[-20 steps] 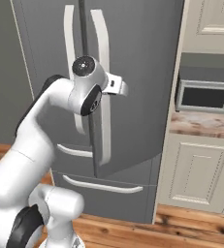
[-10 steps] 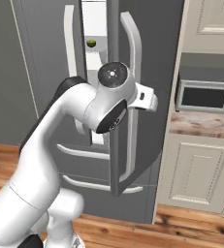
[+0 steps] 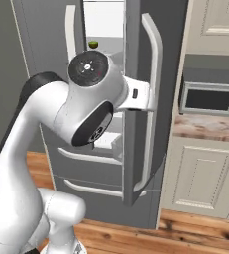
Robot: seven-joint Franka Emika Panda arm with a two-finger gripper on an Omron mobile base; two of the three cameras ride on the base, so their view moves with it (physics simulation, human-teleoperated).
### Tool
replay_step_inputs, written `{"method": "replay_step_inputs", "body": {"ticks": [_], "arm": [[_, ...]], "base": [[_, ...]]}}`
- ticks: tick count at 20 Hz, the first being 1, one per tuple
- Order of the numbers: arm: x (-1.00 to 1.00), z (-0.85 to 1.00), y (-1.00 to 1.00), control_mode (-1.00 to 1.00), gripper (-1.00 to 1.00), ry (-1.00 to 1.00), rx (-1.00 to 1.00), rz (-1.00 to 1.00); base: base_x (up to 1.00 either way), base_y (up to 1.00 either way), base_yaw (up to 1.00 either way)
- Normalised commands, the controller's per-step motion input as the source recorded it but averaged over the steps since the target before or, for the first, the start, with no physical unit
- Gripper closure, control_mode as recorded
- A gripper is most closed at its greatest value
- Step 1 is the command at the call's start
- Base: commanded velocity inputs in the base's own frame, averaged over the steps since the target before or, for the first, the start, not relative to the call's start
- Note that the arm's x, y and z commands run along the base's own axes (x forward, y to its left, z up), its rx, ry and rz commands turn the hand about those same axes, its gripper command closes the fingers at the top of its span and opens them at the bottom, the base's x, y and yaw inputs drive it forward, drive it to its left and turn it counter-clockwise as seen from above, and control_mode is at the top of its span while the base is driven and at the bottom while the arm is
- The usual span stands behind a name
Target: Retrieve the kiwi and tangerine from the fridge and place them into the bowl on the dining table.
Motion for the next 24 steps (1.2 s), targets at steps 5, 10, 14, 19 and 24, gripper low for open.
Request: {"method": "replay_step_inputs", "body": {"ticks": [5, 10, 14, 19, 24], "arm": [[-0.02, 0.21, 1.0, -1.0, -1.0, 0.0, -0.25, 0.0], [0.0, 0.0, 0.96, -1.0, -1.0, 0.0, -0.22, 0.0], [0.0, 0.02, 0.16, -1.0, -1.0, 0.02, -0.07, -0.07], [0.16, 0.25, -0.09, -1.0, -1.0, 0.04, -0.03, -0.16], [0.77, 0.34, -0.07, -1.0, -1.0, 0.12, -0.14, -0.1]], "base": [[0.0, 0.0, 0.0], [0.0, 0.0, 0.0], [0.0, 0.0, 0.0], [0.0, 0.0, 0.0], [0.0, 0.0, 0.0]]}}
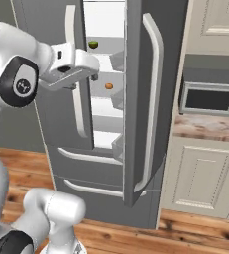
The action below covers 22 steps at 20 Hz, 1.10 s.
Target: Retrieve the kiwi and tangerine from the fridge and place them into the bowl on the dining table.
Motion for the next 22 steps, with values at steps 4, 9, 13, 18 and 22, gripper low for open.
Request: {"method": "replay_step_inputs", "body": {"ticks": [4, 9, 13, 18, 22], "arm": [[1.0, 0.3, 0.0, -1.0, -1.0, 0.22, -0.18, -0.03], [0.97, 0.11, -0.12, -1.0, -1.0, 0.28, -0.14, -0.03], [0.84, -0.08, -0.57, -1.0, -1.0, 0.24, -0.08, 0.0], [0.84, -0.22, -0.85, -1.0, -1.0, 0.24, -0.04, 0.0], [0.49, -0.31, -0.99, -1.0, -1.0, 0.19, -0.03, 0.0]], "base": [[0.0, 0.0, 0.0], [0.0, 0.0, 0.0], [0.0, 0.0, 0.0], [0.0, 0.0, 0.0], [0.0, 0.0, 0.0]]}}
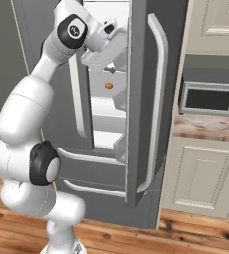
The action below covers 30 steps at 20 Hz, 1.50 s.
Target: Retrieve the kiwi and tangerine from the fridge and place them into the bowl on the dining table.
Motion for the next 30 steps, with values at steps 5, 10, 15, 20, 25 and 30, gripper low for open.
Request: {"method": "replay_step_inputs", "body": {"ticks": [5, 10, 15, 20, 25, 30], "arm": [[-0.19, -0.34, -1.0, -1.0, -1.0, 0.14, -0.01, -0.05], [-0.62, -0.37, -1.0, -1.0, -1.0, 0.09, 0.0, -0.15], [-0.67, -0.06, -0.13, -1.0, -1.0, -0.03, -0.01, -0.03], [-0.71, 0.15, 0.91, -1.0, -1.0, -0.2, 0.06, -0.02], [-0.51, 0.14, 1.0, -1.0, -1.0, -0.27, 0.26, -0.05], [-0.27, -0.37, 0.91, -1.0, -1.0, -0.26, 0.49, -0.03]], "base": [[0.0, 0.0, 0.0], [0.0, 0.0, 0.0], [0.0, 0.0, 0.0], [0.0, 0.0, 0.0], [0.0, 0.0, 0.0], [0.0, 0.0, 0.0]]}}
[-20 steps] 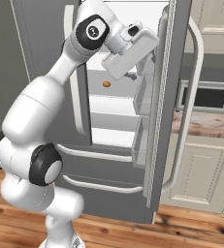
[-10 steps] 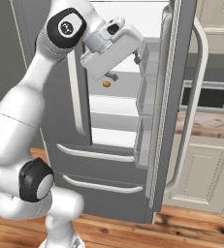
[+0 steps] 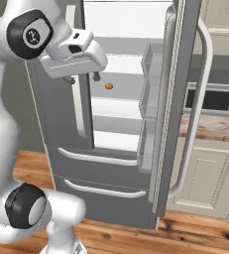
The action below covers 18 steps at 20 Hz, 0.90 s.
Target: Retrieve the kiwi and tangerine from the fridge and place them into the bowl on the dining table.
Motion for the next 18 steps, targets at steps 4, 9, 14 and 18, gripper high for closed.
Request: {"method": "replay_step_inputs", "body": {"ticks": [4, 9, 14, 18], "arm": [[-0.09, -0.59, 0.82, -1.0, -1.0, -0.2, 0.52, -0.01], [0.1, -0.62, 0.76, -1.0, -1.0, -0.09, 0.45, 0.02], [0.41, -0.46, 0.59, -1.0, -1.0, -0.01, 0.16, 0.09], [0.89, -0.2, 0.37, -1.0, -1.0, 0.1, 0.0, 0.0]], "base": [[0.0, 0.0, 0.0], [0.0, 0.0, 0.0], [0.0, 0.0, 0.0], [0.0, 0.0, 0.0]]}}
